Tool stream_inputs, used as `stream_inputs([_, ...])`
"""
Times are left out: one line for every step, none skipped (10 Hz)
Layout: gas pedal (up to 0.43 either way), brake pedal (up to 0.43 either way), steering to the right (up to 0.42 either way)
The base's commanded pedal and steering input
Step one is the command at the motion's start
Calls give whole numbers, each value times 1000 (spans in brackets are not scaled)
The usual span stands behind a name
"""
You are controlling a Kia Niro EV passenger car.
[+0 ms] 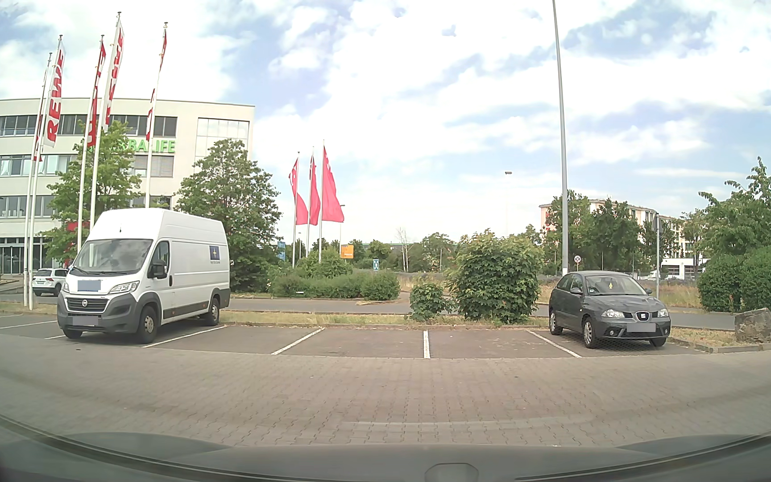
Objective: Follow the waypoints while adhering to traffic rules and regulations
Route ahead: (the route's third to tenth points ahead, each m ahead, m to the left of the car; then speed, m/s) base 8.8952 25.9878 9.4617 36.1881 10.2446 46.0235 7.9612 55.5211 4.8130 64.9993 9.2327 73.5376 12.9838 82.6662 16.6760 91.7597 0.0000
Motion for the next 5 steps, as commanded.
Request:
stream_inputs([0, 378, 9])
stream_inputs([0, 378, 9])
stream_inputs([0, 378, 9])
stream_inputs([0, 378, 9])
stream_inputs([0, 378, 9])
